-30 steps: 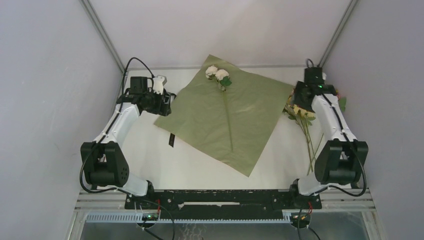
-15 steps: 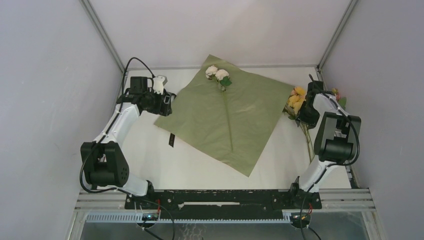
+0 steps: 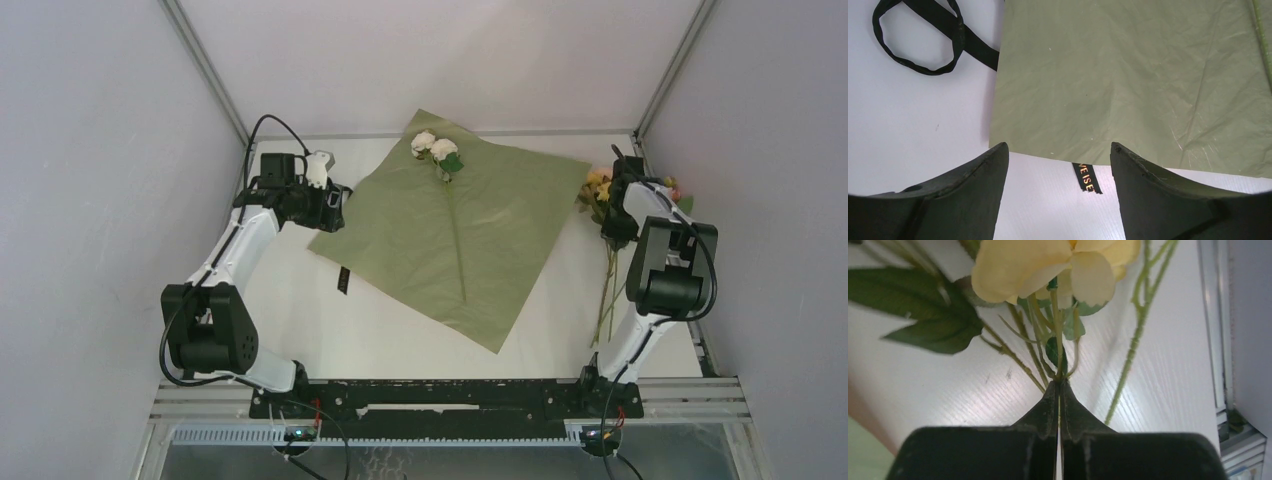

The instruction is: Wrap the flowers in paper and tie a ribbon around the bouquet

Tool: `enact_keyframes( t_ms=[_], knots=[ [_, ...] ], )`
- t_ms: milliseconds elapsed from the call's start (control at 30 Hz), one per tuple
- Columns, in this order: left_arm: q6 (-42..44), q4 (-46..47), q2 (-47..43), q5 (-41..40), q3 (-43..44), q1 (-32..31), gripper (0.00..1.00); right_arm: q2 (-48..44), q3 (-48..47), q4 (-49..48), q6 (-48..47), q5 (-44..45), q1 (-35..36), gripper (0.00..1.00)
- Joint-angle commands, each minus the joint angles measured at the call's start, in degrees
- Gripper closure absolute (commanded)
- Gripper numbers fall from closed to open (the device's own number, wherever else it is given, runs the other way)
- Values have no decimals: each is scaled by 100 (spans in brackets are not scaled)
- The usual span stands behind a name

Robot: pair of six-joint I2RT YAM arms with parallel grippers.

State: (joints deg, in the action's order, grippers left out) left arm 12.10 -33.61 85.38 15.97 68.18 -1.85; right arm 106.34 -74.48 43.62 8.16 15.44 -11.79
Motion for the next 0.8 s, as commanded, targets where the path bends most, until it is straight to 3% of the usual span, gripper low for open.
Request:
enact_keyframes(
  t_ms=[0,233,433,600,767],
  knots=[
    [65,69,-267,224,-86,34,21,-1062,-199,-109,-153,581,133,100],
    [81,47,-290,302,-78,31,21,-2813,-242,-158,35,1078,273,100],
    [139,-19,-311,297,-30,26,21,-3981,-452,-498,-55,1339,1035,100],
    [114,-57,-344,399,-2,30,21,-4240,-412,-819,312,351,1538,100],
    [95,-95,-360,530,15,27,21,-4102,123,-1242,713,105,2337,100]
  ],
)
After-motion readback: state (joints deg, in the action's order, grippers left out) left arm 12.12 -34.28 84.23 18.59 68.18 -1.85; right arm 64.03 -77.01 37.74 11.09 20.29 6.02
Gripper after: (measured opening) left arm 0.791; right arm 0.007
